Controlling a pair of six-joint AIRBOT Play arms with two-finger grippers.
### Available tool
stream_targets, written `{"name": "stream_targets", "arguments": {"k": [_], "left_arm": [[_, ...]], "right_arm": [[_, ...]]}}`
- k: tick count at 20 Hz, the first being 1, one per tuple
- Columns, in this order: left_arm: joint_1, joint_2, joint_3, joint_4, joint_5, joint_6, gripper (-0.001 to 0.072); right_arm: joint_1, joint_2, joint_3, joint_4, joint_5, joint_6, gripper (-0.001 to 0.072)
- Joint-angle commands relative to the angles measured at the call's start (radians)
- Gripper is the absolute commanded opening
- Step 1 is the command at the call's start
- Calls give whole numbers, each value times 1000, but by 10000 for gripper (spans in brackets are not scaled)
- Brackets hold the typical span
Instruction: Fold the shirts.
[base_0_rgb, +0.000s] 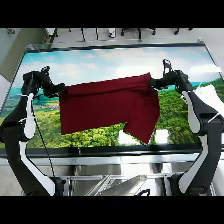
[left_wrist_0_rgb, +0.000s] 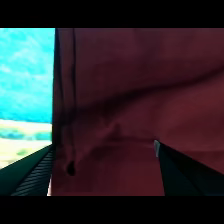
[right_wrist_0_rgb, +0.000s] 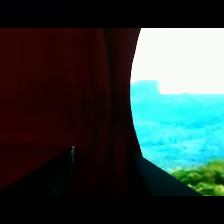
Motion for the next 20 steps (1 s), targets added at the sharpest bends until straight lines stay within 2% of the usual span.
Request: {"name": "stream_targets", "arguments": {"k": [1,5,7,9,13,15,17,20], "left_arm": [[23,5,51,-131,118,-3,707],[91,63,139,-159,377,-35,707],[139,155,7,-153,431,-34,706],[183,254,-203,-154,448,-23,707],[240,432,-690,-163,335,26,706],[252,482,-852,-246,245,73,706],[256,502,-934,-317,164,109,706],[256,484,-958,-340,83,117,706]], "right_arm": [[-15,80,5,12,-38,25,394],[-107,255,3,12,-286,29,392],[-180,325,-27,14,-428,7,388],[-247,390,-122,58,-488,-25,387],[-381,492,-396,232,-490,-133,387],[-423,501,-474,317,-491,-178,387],[-431,501,-509,327,-493,-209,387],[-420,501,-538,327,-504,-226,387]]}}
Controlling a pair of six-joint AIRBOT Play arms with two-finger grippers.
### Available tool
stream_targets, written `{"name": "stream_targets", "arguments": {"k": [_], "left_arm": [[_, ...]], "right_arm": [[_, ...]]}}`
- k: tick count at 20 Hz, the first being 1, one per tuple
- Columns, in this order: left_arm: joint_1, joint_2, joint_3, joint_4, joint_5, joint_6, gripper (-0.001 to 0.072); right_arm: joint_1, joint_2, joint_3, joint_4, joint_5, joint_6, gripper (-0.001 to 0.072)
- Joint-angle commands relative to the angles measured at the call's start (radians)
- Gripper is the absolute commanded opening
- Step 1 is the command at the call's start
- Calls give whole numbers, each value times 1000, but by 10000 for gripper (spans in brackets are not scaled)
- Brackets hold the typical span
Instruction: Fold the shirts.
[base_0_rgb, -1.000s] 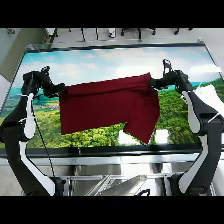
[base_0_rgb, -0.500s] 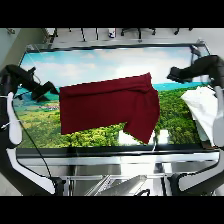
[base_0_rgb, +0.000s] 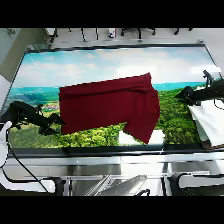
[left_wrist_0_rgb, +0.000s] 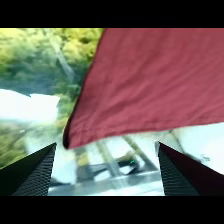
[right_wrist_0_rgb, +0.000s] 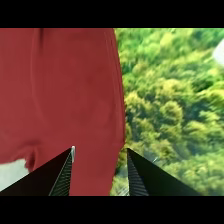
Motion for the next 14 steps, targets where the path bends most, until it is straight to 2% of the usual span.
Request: {"name": "stream_targets", "arguments": {"k": [1,3,4,5,7,8,9,12,14], "left_arm": [[6,-8,-62,-54,-102,31,706],[3,-41,-28,-65,-98,31,685],[-10,-58,-10,-81,-102,39,502],[-31,-75,9,-76,-105,49,381],[-79,-107,40,-78,-96,65,349],[-99,-120,59,-76,-91,70,129],[-114,-126,80,-76,-92,74,13],[-125,-126,155,-57,-85,72,13],[-125,-126,188,-44,-60,70,13]], "right_arm": [[-7,8,-61,39,-22,-40,387],[-8,8,-94,39,-27,-42,388],[-8,8,-119,39,-23,-43,388],[-8,8,-147,39,-15,-47,388],[-8,8,-203,39,-1,-58,388],[-8,8,-227,39,3,-61,388],[-8,8,-253,39,2,-61,388],[6,8,-355,41,16,-56,388],[42,8,-443,41,87,-57,388]]}}
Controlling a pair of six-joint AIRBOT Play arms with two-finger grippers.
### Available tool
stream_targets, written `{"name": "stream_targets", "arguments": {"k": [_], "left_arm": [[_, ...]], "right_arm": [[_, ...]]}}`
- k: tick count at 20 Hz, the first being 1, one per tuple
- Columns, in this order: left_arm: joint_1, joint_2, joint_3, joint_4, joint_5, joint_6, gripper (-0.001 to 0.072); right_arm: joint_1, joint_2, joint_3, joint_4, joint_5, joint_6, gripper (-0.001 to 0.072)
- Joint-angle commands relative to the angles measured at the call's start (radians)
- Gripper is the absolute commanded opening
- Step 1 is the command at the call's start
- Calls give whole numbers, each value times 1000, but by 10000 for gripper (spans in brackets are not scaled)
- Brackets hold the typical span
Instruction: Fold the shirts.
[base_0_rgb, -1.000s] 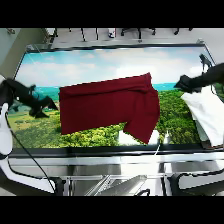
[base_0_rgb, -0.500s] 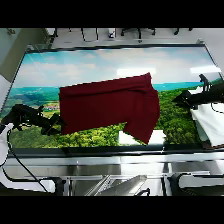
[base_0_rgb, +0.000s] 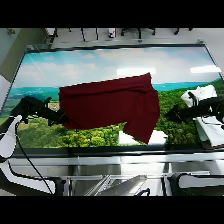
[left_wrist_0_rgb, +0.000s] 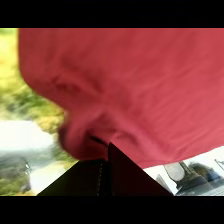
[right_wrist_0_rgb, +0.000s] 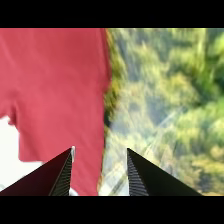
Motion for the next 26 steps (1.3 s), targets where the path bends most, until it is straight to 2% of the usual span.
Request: {"name": "stream_targets", "arguments": {"k": [1,7,8,9,10,12,15,20,23,26], "left_arm": [[-11,-6,62,14,36,3,13],[-11,-5,74,14,53,3,13],[-11,-5,74,14,60,3,12],[-10,-5,74,18,68,3,12],[-5,-5,74,21,75,3,13],[9,0,74,64,101,1,13],[13,50,74,267,113,-48,13],[13,79,47,498,251,-48,12],[13,79,-29,567,268,-48,12],[11,79,-37,561,254,-48,12]], "right_arm": [[55,-1,-140,1,103,-1,388],[266,-27,-177,60,270,-8,377],[287,-27,-174,64,293,-8,274],[299,-26,-169,63,295,-10,129],[300,-22,-167,63,291,-15,20],[297,6,-167,54,264,-11,19],[313,109,-225,6,232,39,19],[331,400,-522,-5,270,133,19],[369,599,-644,-6,273,193,19],[378,725,-629,-6,340,204,19]]}}
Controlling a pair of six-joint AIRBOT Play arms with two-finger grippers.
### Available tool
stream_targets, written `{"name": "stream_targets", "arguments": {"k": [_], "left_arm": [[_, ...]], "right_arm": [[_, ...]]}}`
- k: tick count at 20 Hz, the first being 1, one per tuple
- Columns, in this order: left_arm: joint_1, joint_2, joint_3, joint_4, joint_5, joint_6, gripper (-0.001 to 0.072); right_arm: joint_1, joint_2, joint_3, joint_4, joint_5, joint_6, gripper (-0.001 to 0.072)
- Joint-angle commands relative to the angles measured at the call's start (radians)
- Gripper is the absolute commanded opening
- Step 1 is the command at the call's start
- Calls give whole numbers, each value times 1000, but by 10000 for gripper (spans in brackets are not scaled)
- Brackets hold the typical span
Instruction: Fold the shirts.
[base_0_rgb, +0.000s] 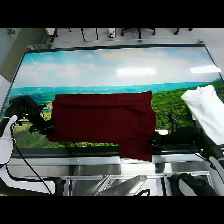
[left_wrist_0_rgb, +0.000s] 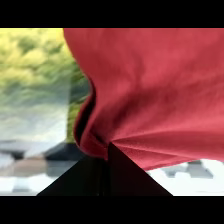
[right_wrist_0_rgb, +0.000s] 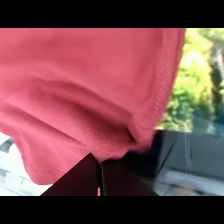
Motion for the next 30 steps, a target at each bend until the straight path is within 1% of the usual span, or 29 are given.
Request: {"name": "stream_targets", "arguments": {"k": [1,3,6,9,12,14,15,18,19,23,24,25,26,27,28,29,30], "left_arm": [[-7,2,21,40,3,-1,12],[-35,2,131,40,-15,-2,12],[-75,-26,306,41,-36,-1,12],[-78,-121,472,41,1,-2,12],[-81,-240,629,39,3,-2,12],[-85,-324,727,-12,-18,-2,13],[-89,-368,772,-35,-32,-2,13],[-89,-475,882,-28,-19,-18,13],[-87,-493,889,-28,-19,-29,13],[-89,-500,842,-31,-43,-29,13],[-89,-499,842,-37,-35,-29,13],[-89,-496,843,-39,-20,-29,13],[-89,-490,843,-40,-10,-29,75],[-89,-480,843,-47,-8,-29,387],[-89,-470,843,-81,-11,-29,687],[-89,-461,843,-123,-21,-30,708],[-89,-452,843,-173,-37,-29,708]], "right_arm": [[13,126,11,0,97,21,19],[13,48,142,1,144,-27,19],[18,-170,378,1,145,-76,19],[23,-399,593,2,154,-100,20],[24,-574,755,6,163,-106,20],[24,-666,837,31,179,-112,20],[24,-703,869,39,187,-119,20],[24,-789,944,38,205,-119,21],[24,-803,954,39,217,-119,21],[29,-819,962,38,249,-135,24],[29,-819,964,38,246,-137,44],[28,-819,968,38,232,-137,194],[25,-819,980,32,199,-138,363],[19,-819,999,20,158,-137,407],[9,-819,1022,2,109,-137,410],[-5,-819,1047,-11,56,-137,523],[-18,-819,1064,-9,13,-137,646]]}}
